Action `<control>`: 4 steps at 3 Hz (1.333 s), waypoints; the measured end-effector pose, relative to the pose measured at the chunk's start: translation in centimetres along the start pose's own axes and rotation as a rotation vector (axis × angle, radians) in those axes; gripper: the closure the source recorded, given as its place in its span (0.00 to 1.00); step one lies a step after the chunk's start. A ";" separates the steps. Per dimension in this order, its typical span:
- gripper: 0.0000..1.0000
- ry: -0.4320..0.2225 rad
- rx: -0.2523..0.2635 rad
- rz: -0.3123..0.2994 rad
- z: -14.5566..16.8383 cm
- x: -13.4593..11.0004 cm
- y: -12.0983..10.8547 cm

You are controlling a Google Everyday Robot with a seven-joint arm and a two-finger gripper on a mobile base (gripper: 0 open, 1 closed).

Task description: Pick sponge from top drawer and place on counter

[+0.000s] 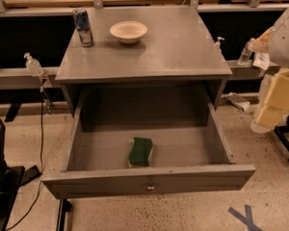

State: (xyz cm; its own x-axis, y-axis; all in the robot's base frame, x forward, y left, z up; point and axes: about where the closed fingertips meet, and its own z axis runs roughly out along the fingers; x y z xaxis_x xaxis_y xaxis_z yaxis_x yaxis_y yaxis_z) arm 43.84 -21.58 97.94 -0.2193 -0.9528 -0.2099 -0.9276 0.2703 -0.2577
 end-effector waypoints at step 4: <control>0.00 -0.145 -0.174 -0.686 15.5 -19.1 2.2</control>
Offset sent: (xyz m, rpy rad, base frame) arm 0.0604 0.0878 -0.0431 -0.0741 0.0630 0.4020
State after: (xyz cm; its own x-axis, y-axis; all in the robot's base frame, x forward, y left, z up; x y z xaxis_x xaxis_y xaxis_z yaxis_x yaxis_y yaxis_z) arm 50.66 -0.67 86.80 0.4613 -0.8686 -0.1812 -0.8792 -0.4200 -0.2251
